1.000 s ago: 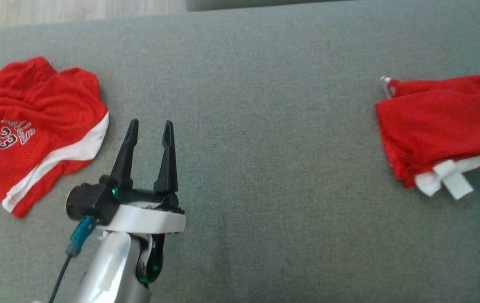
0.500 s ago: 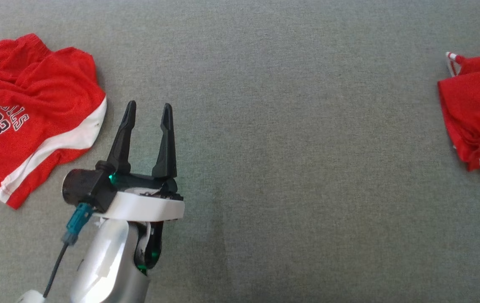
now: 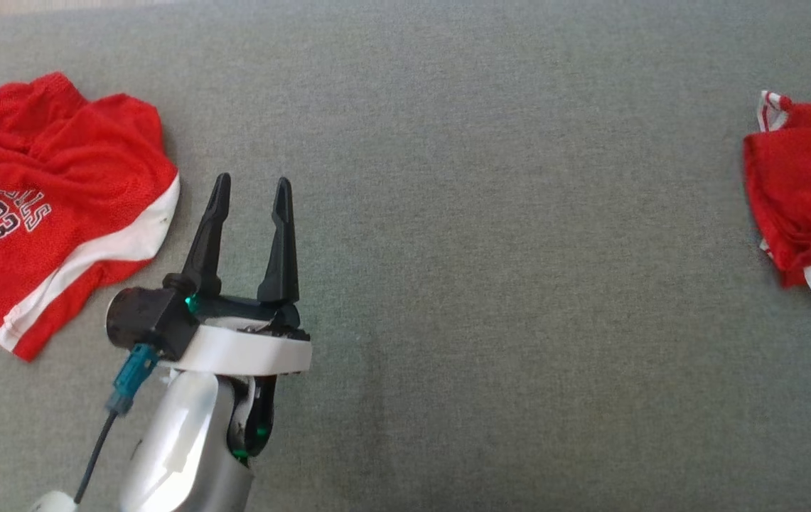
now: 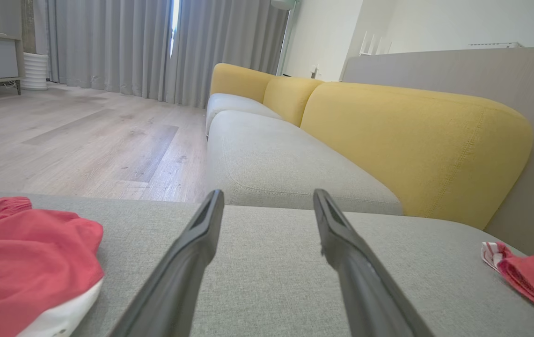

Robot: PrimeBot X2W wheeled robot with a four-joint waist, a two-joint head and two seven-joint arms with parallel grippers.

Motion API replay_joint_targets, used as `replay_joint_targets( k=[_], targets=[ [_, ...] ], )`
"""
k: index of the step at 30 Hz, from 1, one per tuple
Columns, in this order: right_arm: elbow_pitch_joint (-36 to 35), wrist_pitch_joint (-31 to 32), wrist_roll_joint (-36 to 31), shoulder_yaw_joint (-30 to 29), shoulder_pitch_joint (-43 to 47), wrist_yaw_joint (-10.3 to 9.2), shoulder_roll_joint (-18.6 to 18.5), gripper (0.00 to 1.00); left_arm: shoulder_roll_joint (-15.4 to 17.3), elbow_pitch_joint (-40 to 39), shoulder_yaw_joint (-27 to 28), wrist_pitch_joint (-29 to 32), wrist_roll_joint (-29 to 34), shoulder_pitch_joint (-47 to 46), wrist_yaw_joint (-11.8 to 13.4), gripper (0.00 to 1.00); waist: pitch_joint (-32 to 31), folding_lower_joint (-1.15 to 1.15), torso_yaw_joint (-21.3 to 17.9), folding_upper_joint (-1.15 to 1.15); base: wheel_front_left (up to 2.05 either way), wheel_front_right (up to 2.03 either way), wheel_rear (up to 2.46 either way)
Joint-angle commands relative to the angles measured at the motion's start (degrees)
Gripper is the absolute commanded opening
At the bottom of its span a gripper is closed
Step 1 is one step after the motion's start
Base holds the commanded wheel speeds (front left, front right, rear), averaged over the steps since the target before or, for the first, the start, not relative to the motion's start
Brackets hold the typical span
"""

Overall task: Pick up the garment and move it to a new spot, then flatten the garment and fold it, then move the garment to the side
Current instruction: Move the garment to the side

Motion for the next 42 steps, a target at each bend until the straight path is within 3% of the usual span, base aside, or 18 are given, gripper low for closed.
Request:
replay_joint_targets(
  k=[1, 10, 24, 25, 31, 42],
  targets=[
    [-1.7, -1.0, -0.1, -0.1, -0.4, -0.05, -1.3, 1.0, 0.4, -1.5, 1.6, -0.3, 0.4, -0.8, -0.2, 1.0, -0.7, 0.0, -0.2, 0.0, 0.0, 0.0, 0.0],
    [-8.8, -3.2, -2.2, -2.1, -0.2, -0.05, 4.8, 1.0, 0.4, -1.7, 2.9, -0.3, 0.2, 1.1, 0.1, 1.0, -6.1, 0.0, -1.3, 0.0, 0.0, 0.0, 0.0],
    [-33.1, -4.9, 6.2, -5.9, 8.2, -0.05, 24.3, 1.0, 0.4, -4.0, 7.4, -0.3, 0.1, 6.9, 0.5, 1.0, -15.1, 0.0, -2.1, 0.0, 0.0, 0.0, 0.0],
    [-33.1, -4.9, 6.2, -5.9, 8.2, -0.05, 24.3, 1.0, 0.4, -4.0, 7.4, -0.3, 0.1, 6.9, 0.5, 1.0, -15.1, 0.0, -2.1, 0.0, 0.0, 0.0, 0.0],
    [-38.3, -7.6, 6.1, -6.0, 15.3, -0.05, 32.5, 1.0, 0.4, -4.2, 7.4, -0.3, 0.0, 8.8, 0.5, 1.0, -16.5, 0.0, -1.8, 0.0, 0.0, 0.0, 0.0],
    [-39.1, -11.0, 6.8, -3.8, 28.1, -0.05, 35.0, 1.0, 0.4, -3.5, 5.6, -0.3, -0.2, 12.3, 0.7, 1.0, -17.3, 0.0, -0.9, 0.0, 0.0, 0.0, 0.0]
  ],
)
